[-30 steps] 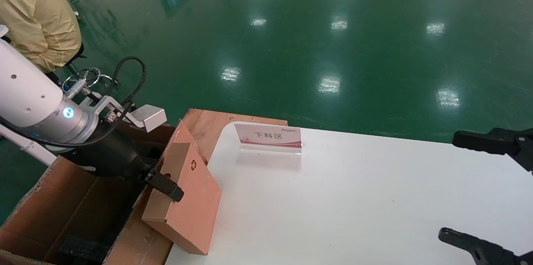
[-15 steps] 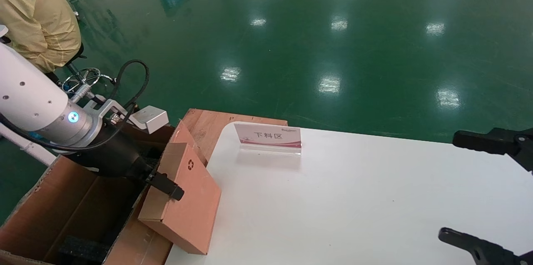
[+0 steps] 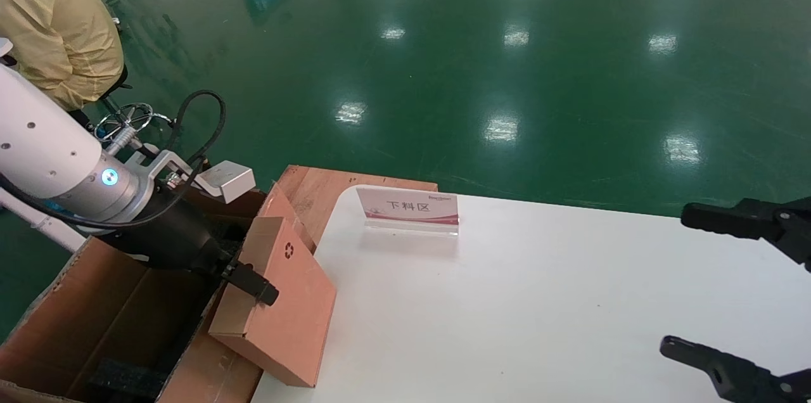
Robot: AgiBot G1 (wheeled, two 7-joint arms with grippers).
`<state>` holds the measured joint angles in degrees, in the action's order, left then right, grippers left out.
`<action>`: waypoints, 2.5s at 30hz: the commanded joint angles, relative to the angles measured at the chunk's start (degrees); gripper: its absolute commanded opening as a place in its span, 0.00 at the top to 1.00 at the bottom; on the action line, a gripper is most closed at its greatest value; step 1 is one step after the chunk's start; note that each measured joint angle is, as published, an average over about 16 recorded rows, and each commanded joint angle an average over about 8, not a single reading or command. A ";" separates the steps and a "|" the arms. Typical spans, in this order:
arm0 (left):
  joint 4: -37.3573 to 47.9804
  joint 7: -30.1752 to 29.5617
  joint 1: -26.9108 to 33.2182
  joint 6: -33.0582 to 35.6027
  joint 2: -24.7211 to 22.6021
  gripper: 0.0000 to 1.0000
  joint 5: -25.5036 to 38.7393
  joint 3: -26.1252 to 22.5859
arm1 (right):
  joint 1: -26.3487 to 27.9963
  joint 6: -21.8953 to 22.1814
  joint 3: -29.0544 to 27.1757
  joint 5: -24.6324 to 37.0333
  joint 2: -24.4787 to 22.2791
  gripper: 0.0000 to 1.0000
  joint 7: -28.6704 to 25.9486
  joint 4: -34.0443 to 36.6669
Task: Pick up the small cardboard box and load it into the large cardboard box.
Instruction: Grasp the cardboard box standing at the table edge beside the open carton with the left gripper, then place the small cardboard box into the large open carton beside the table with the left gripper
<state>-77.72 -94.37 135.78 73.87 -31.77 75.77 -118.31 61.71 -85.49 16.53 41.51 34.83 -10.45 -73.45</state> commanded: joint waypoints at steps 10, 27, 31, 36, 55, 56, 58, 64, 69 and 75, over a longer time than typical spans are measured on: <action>0.00 -0.11 0.09 0.20 -0.04 1.00 -0.06 0.01 | 0.00 -0.01 0.00 0.00 0.00 1.00 0.00 0.00; 0.28 -0.05 0.13 0.30 -0.16 1.00 -0.13 0.04 | 0.00 -0.01 0.00 0.00 0.00 1.00 0.00 0.00; 0.81 0.37 0.95 0.33 -0.62 1.00 0.05 0.49 | 0.01 -0.01 0.01 0.00 0.00 1.00 0.00 0.01; 0.88 0.59 5.84 1.99 -2.48 1.00 1.87 2.13 | 0.02 -0.02 0.03 -0.01 0.00 1.00 0.02 0.03; 3.55 2.52 31.82 18.85 -16.42 1.00 6.30 2.23 | 0.05 0.00 0.10 -0.05 -0.02 1.00 0.06 0.05; 3.41 1.84 32.90 19.38 -16.86 1.00 5.57 0.50 | 0.05 0.00 0.10 -0.06 -0.02 1.00 0.06 0.05; 2.89 0.18 34.82 20.30 -17.51 1.00 3.85 -3.27 | 0.05 0.00 0.11 -0.06 -0.02 1.00 0.06 0.05; 0.73 -4.95 37.76 20.88 -17.46 1.00 -0.78 -13.85 | 0.05 0.01 0.13 -0.07 -0.03 1.00 0.07 0.05; -0.27 -6.55 38.07 20.54 -16.55 1.00 -0.90 -18.74 | 0.06 0.02 0.15 -0.09 -0.04 0.48 0.08 0.05; -0.72 -6.63 38.03 20.27 -13.87 1.00 0.99 -21.68 | 0.06 0.03 0.17 -0.10 -0.05 0.00 0.09 0.05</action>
<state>-78.43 -100.79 173.77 94.15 -45.13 76.85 -139.58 61.77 -85.47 16.70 41.41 34.78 -10.36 -73.39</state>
